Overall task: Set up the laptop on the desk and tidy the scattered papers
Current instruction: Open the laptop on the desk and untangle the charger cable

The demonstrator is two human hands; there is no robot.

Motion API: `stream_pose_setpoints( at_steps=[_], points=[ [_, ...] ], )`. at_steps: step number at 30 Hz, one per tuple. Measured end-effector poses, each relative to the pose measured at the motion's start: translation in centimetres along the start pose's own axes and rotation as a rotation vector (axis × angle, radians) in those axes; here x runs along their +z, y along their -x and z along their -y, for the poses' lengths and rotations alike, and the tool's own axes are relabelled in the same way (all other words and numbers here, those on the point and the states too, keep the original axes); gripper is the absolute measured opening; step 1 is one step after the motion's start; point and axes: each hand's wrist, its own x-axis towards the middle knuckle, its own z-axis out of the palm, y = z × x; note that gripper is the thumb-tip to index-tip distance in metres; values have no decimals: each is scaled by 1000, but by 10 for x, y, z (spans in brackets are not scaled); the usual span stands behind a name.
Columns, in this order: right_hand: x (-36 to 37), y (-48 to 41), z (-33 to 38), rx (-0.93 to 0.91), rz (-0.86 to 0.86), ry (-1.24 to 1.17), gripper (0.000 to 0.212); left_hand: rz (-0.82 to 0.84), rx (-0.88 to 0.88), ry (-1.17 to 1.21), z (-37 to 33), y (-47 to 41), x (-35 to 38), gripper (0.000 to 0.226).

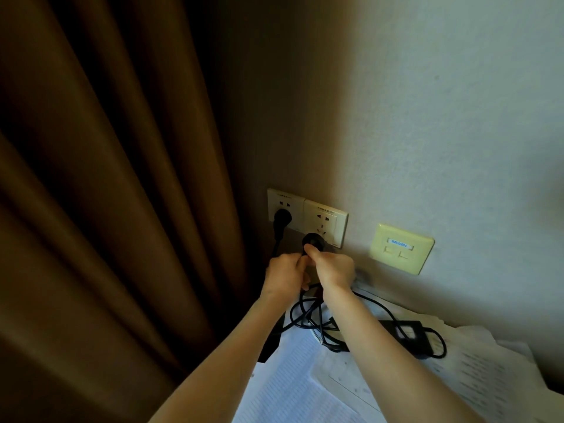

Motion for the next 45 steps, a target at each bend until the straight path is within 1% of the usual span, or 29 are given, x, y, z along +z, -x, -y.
stream_pose_setpoints(
  at_steps=[5,10,14,17,21,24,27,32,35,37,39,41,45],
  points=[
    [-3,-9,-1,-104,-22,65,21,-7,-1,81,0,-8,7,34],
    [-2,-16,-2,-129,-9,109,30,-13,5,93,3,-11,9,31],
    [-1,-18,-3,-130,-39,91,28,-17,8,83,-2,-15,10,36],
    [1,-23,0,-51,-38,38,35,-43,33,4,-8,-19,10,39],
    [8,-21,3,146,91,-174,30,-74,40,-142,-12,-20,11,38],
    [13,-24,7,155,79,-264,23,-102,51,-182,-15,-24,12,38],
    [15,-35,3,145,97,-283,32,-116,43,-212,-17,-29,15,38],
    [15,-47,1,213,129,-292,36,-82,0,-266,-16,-32,15,40],
    [11,-47,5,227,164,-205,34,-38,-19,-341,-19,-34,11,35],
    [5,-45,9,232,197,-109,27,5,-20,-456,-22,-34,8,26],
    [-3,-41,13,233,225,-44,20,49,-20,-533,-24,-30,2,24],
    [-11,-34,14,218,250,20,18,103,-30,-568,-26,-24,-6,31],
    [-27,-17,14,166,284,176,27,165,-49,-603,-33,-5,-18,44]
  ],
)
